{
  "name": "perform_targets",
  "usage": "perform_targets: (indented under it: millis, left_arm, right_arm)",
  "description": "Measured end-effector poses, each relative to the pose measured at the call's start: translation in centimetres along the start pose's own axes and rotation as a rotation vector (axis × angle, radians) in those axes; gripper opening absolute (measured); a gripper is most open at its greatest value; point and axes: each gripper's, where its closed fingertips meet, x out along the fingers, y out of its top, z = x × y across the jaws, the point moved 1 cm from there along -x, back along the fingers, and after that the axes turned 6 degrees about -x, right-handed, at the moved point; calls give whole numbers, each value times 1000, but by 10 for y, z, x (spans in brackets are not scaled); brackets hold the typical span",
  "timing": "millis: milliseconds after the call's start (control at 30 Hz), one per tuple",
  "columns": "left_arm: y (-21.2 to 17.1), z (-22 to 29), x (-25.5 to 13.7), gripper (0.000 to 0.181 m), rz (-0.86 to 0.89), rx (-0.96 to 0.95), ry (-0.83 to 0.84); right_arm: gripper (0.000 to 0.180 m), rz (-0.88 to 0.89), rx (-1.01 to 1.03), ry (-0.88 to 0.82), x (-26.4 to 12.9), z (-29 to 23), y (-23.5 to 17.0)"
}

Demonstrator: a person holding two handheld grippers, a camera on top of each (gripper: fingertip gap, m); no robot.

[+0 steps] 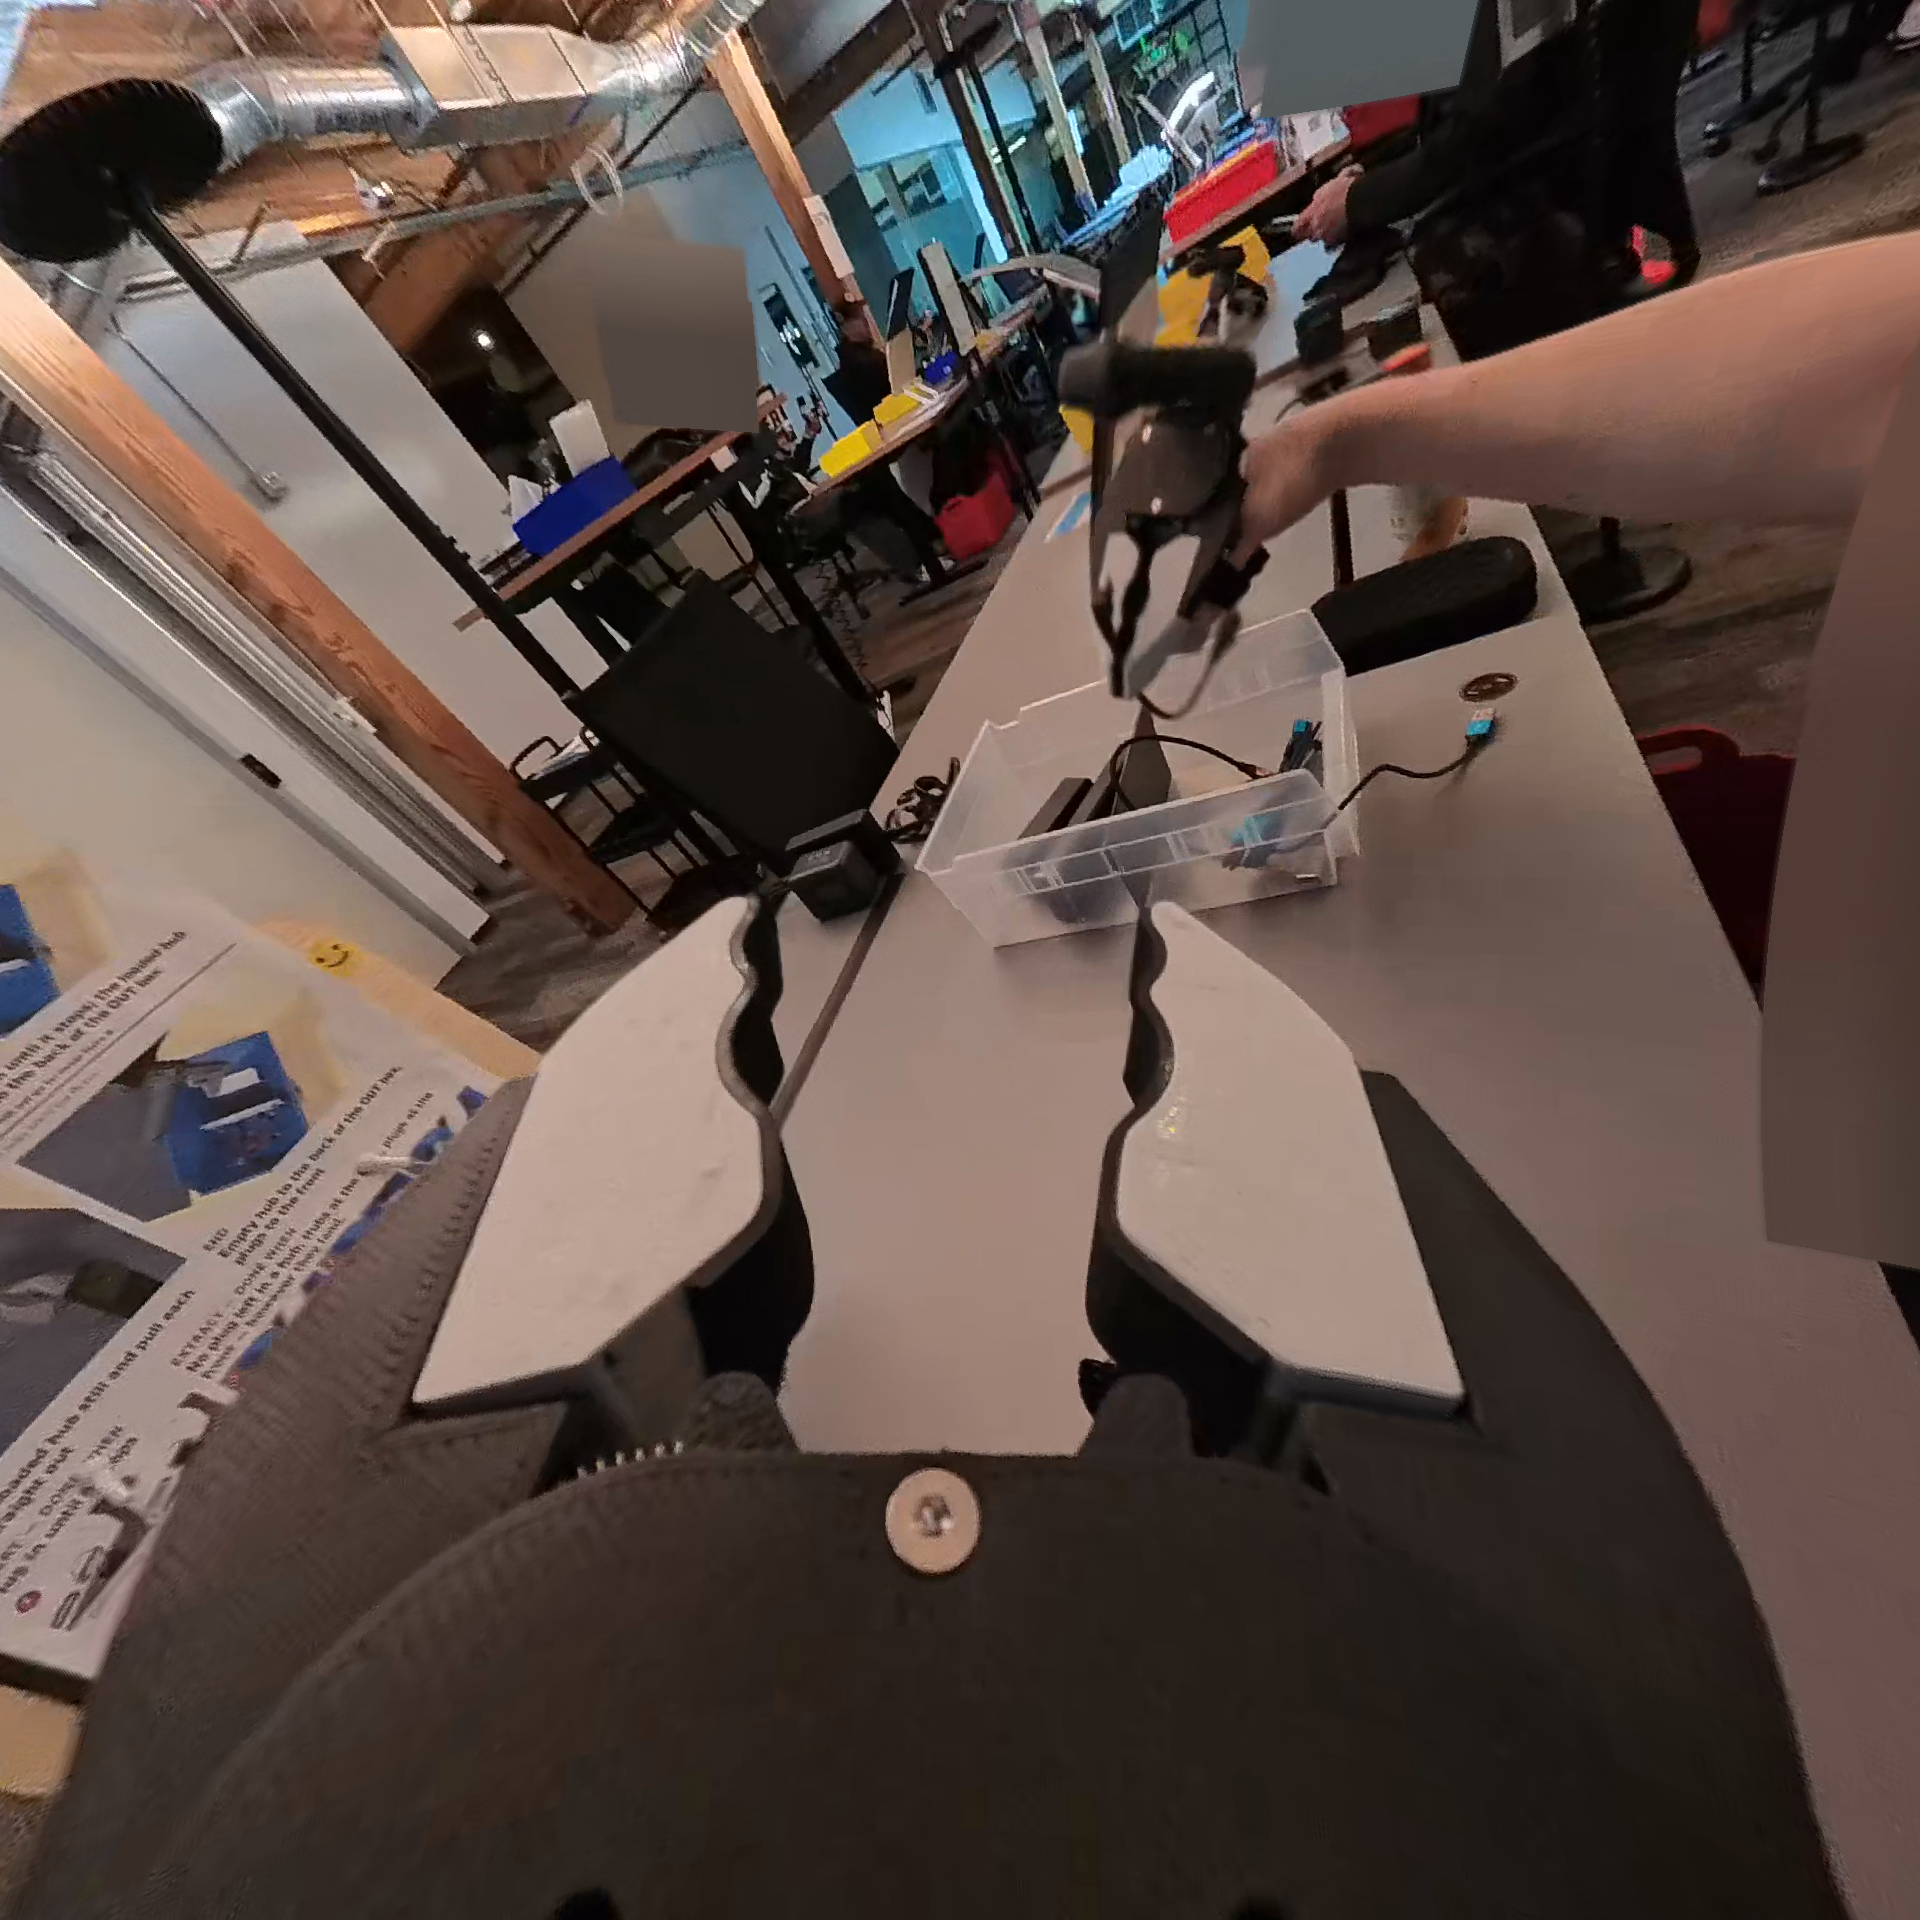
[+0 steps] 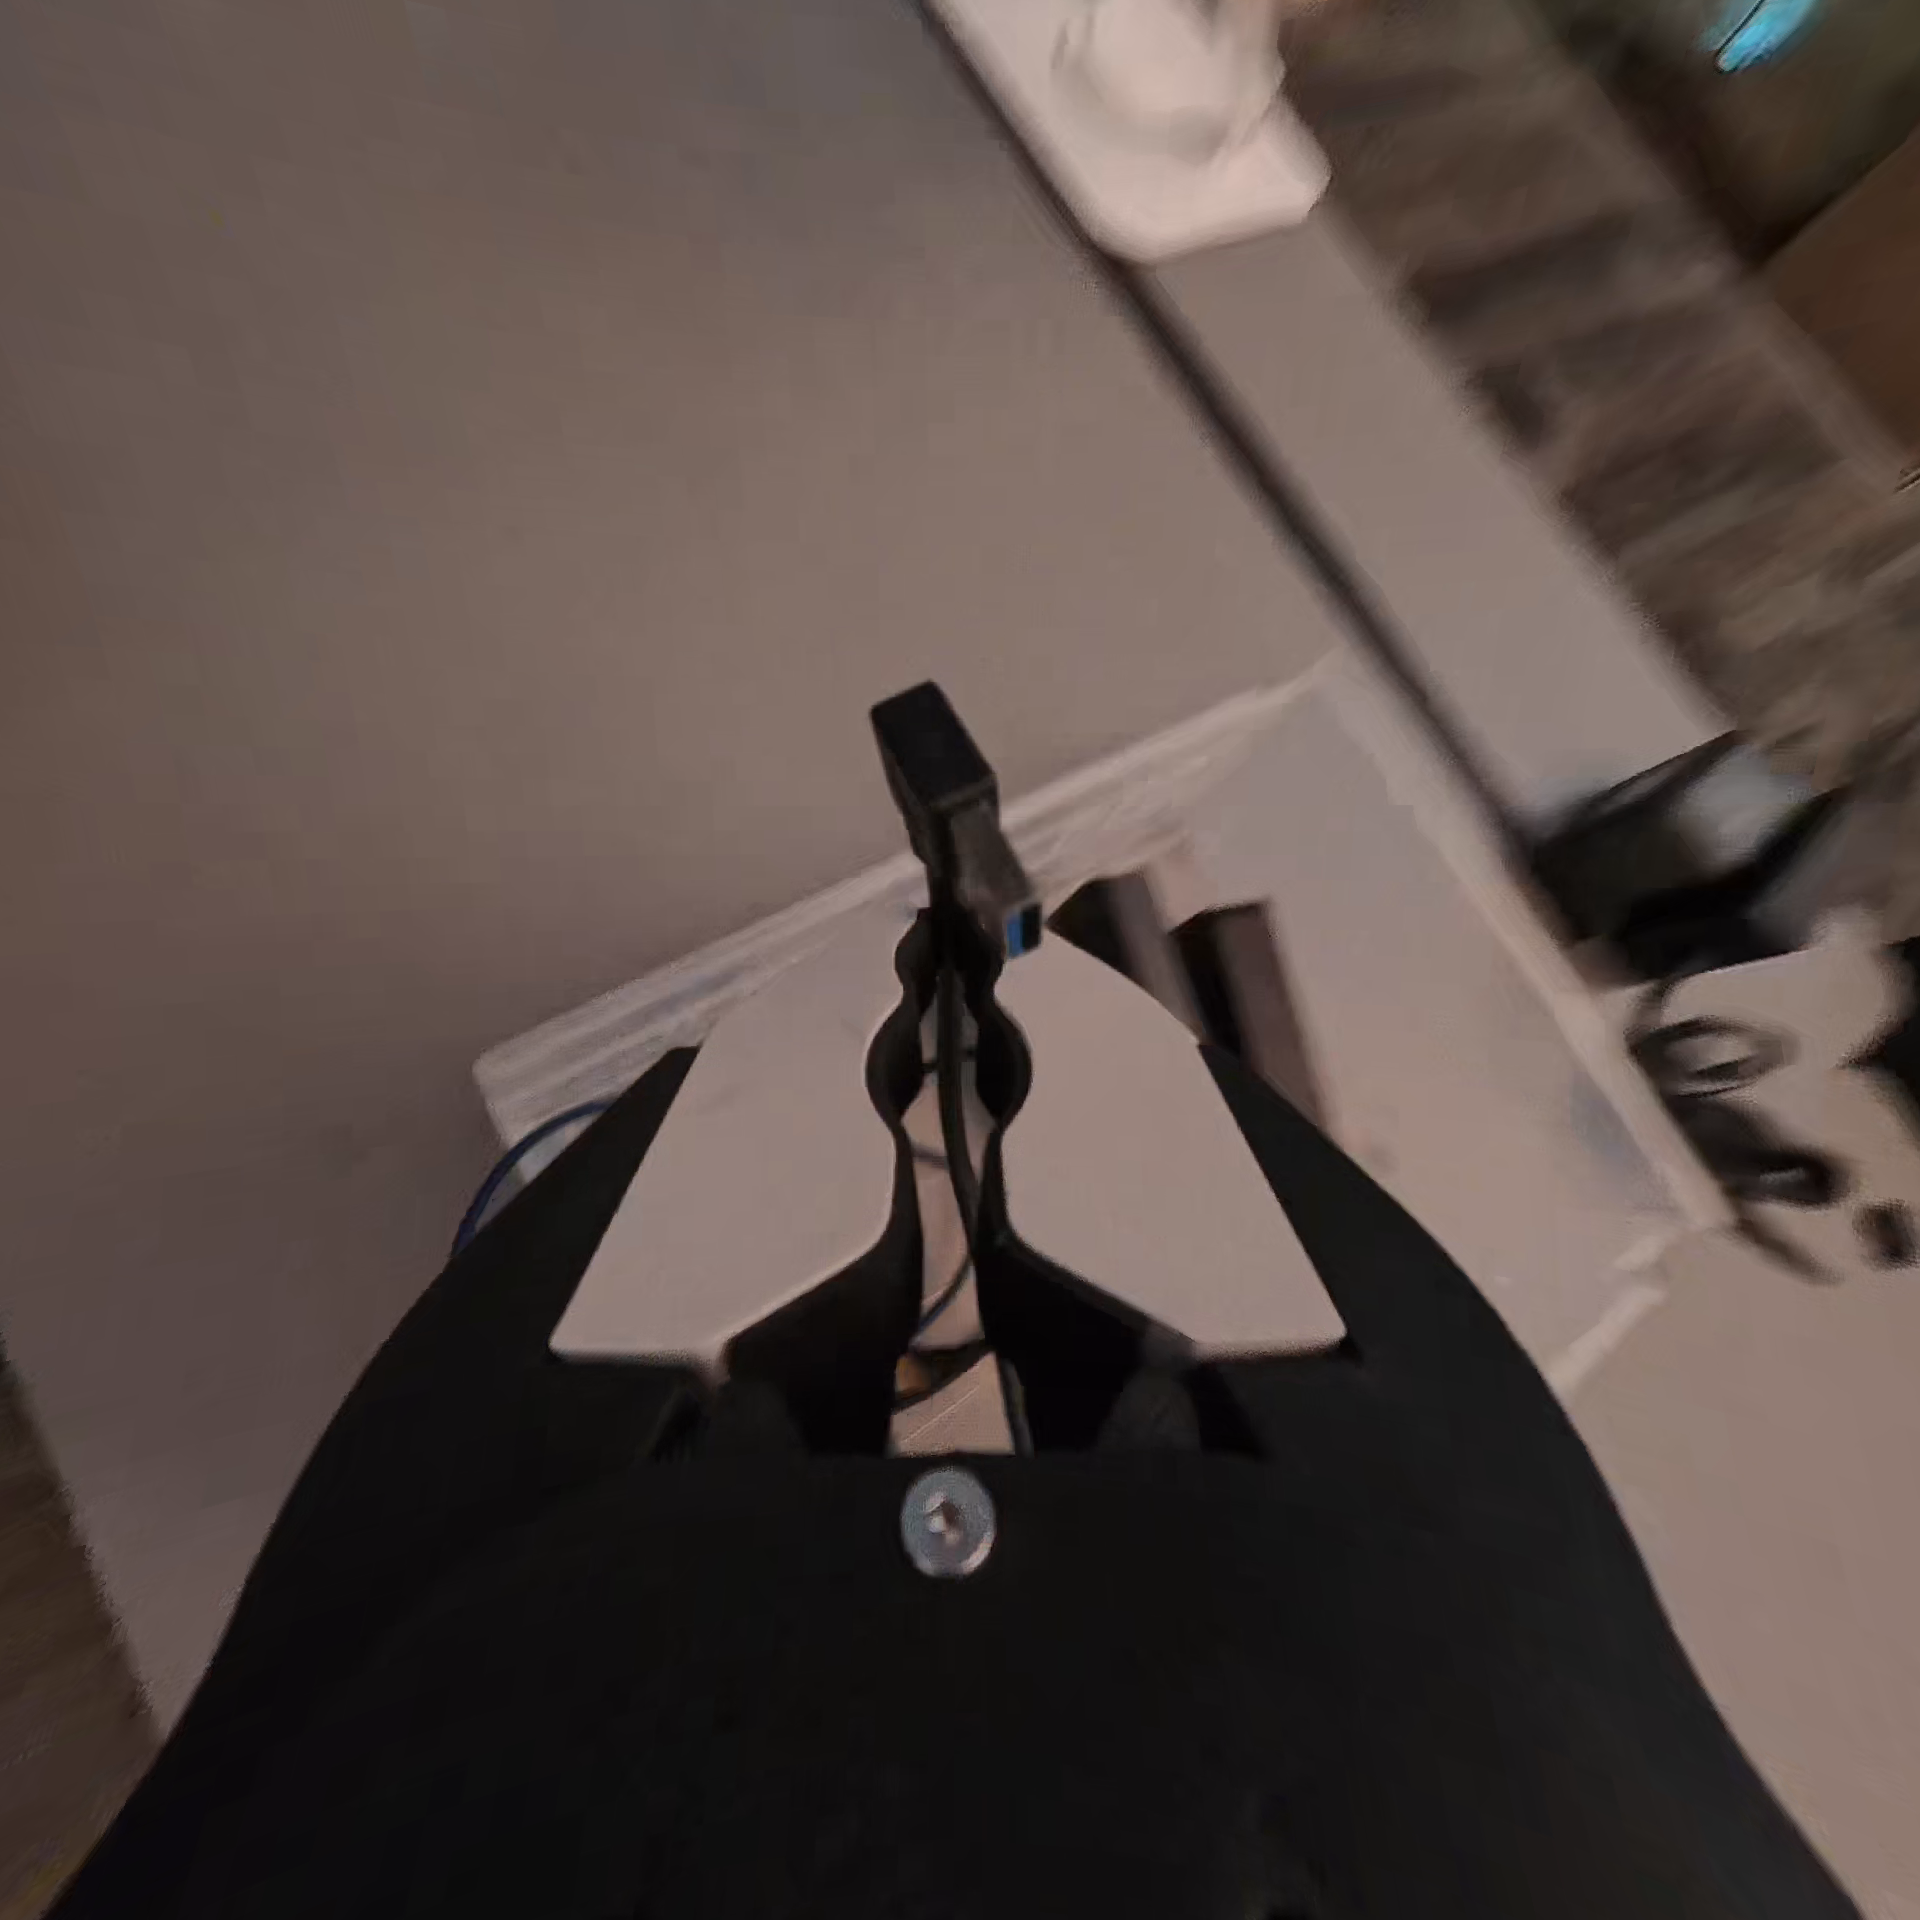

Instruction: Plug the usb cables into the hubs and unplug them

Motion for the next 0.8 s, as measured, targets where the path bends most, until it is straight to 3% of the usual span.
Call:
perform_targets:
  millis: [100,167,367,433,600,700,733,800]
  left_arm:
    - [-8,1,8,63,-28,-29,-24]
    - [-12,-1,11,63,-49,-36,-20]
    - [-16,-4,12,63,-74,-22,-3]
    - [-16,-4,12,63,-75,-25,-9]
    - [-15,-4,10,63,-61,-44,-21]
    - [-17,-6,9,62,-71,-43,-5]
    - [-17,-7,8,62,-74,-39,1]
    - [-19,-8,7,61,-86,-29,13]
  right_arm:
    - [6,-186,85,112,33,-20,-57]
    - [15,-240,117,76,37,-20,-69]
    - [43,14,181,-372,-48,-25,-32]
    - [39,51,163,-406,-52,-66,-41]
    - [33,-194,219,-277,8,-151,-115]
    - [25,-324,244,-367,19,-145,-146]
    - [4,-357,248,-354,20,-145,-151]
    - [3,-363,203,-371,13,-137,-143]
